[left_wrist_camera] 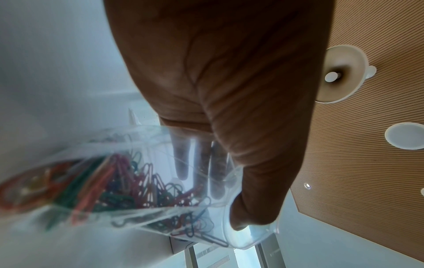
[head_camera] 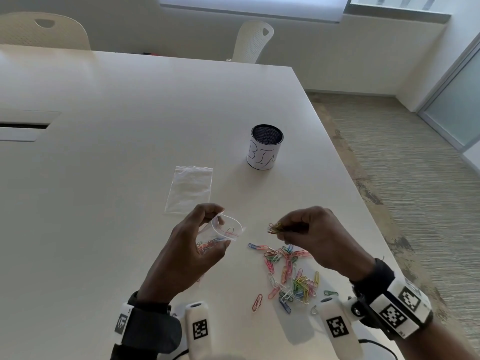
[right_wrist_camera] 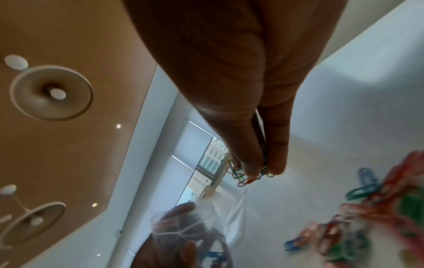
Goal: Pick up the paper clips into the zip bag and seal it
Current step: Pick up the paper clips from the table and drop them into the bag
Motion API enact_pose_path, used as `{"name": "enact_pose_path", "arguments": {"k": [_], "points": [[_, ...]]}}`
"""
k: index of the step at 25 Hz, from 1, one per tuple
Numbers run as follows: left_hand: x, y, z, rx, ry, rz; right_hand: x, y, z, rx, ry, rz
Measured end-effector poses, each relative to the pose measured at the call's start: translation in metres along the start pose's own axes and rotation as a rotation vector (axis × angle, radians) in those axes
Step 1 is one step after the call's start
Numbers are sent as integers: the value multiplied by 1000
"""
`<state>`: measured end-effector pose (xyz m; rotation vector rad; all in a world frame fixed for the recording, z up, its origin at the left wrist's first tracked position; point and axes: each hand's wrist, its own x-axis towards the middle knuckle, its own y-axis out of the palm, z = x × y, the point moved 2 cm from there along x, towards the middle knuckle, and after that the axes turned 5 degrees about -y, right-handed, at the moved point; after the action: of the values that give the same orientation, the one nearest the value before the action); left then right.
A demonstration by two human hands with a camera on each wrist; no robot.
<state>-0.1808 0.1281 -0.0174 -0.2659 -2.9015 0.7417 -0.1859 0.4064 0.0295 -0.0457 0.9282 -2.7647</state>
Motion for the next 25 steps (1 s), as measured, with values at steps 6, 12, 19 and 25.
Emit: {"name": "enact_pose_path", "arguments": {"k": [6,12,19,25], "points": [[-1,1,-4,-10,-2,24,21,16,59,-25,-241,57],[-1,1,-9,-20,-4,17,41,52,78,-304,-429,187],[-2,0,-7,-28,3,16,40,15,59,-218,-337,-13],[-2,0,-5,-27,9,15,27,25,0,-366,-253,236]]}}
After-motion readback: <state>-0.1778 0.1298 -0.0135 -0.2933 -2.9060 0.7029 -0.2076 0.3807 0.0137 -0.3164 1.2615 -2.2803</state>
